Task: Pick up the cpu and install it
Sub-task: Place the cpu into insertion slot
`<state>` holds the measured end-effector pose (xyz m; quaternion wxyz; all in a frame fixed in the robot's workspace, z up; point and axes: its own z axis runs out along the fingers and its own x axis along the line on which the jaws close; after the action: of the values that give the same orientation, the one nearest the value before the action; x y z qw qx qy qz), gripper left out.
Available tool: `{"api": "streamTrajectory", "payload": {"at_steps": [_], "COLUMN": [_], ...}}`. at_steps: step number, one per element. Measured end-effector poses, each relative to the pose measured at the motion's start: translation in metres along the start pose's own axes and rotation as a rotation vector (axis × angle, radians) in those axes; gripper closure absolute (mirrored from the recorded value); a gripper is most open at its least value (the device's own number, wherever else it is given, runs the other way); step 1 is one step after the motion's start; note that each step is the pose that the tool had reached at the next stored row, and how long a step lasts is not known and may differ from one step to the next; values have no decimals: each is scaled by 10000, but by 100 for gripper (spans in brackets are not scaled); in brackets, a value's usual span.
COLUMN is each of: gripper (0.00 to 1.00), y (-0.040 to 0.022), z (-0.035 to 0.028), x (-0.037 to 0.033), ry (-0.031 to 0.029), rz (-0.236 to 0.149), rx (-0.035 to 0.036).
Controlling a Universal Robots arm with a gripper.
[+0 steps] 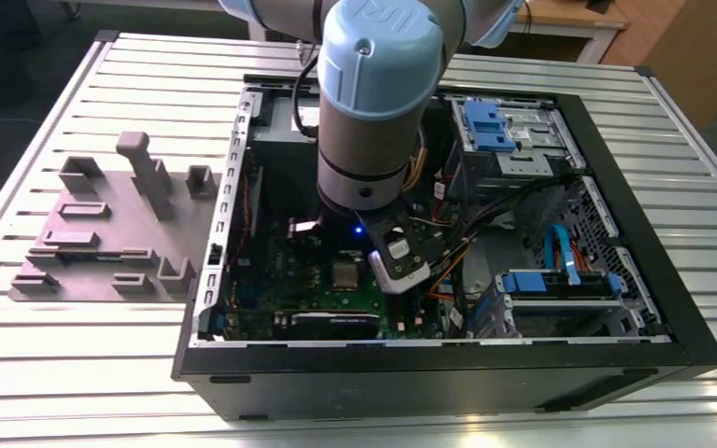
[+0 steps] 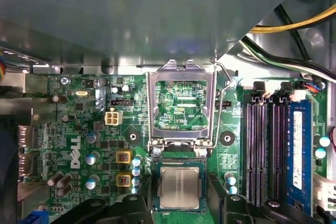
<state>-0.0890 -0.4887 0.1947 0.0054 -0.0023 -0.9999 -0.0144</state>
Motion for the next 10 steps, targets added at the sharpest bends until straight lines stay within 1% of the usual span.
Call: {"api": "streamTrajectory", "payload": {"at_steps": [5,7,9,10], "gripper": [47,48,61,61], "y": [1,2,2,2], "z": [-40,-55,-72,-80], "x": [0,0,1,1], "ry": [3,5,7,9], "rz": [0,0,0,0], "rx": [0,0,0,0]}}
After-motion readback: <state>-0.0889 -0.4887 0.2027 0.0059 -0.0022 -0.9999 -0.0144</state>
